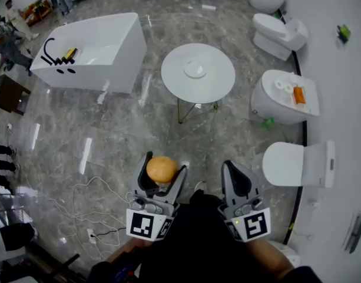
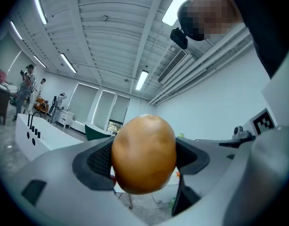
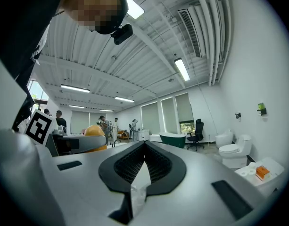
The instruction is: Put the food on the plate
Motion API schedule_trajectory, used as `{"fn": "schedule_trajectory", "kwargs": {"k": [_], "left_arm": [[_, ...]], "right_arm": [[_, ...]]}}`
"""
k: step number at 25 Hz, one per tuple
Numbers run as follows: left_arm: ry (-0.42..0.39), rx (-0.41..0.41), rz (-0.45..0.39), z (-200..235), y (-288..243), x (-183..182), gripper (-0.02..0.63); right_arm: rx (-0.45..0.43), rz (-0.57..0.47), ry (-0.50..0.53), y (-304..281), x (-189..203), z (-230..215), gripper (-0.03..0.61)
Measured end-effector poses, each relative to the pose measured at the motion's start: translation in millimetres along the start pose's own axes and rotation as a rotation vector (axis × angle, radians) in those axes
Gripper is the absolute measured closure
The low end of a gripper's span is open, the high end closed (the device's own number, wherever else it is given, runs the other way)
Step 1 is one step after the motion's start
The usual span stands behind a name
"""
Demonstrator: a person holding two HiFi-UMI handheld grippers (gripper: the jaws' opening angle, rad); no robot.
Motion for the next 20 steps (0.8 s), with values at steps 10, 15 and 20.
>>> {"fn": "schedule_trajectory", "kwargs": {"k": [10,15,20], "left_arm": [[-0.026,-0.097,0.011,-14,-22,10,0.255],[-0.04,-0.102,0.033,-21,-38,15,0.255],[-0.036,-0.092,0.057,-22,-54,23,0.255]], "right_arm": [[-0.004,-0.002,-0.071,5,6,-48,0.571],[0.007,0.007,-0.087,6,15,-68,0.571],[0.036,0.03,-0.084,3,21,-84,0.571]]}}
Point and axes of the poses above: the fingertips, and each gripper's own axes: y backward along the fingers, z to its left, x out of its underside, the point moved 5 cm from there along y, backward along the fingers, and after that the axes turned 6 degrees about -z, right-handed, at the moved point
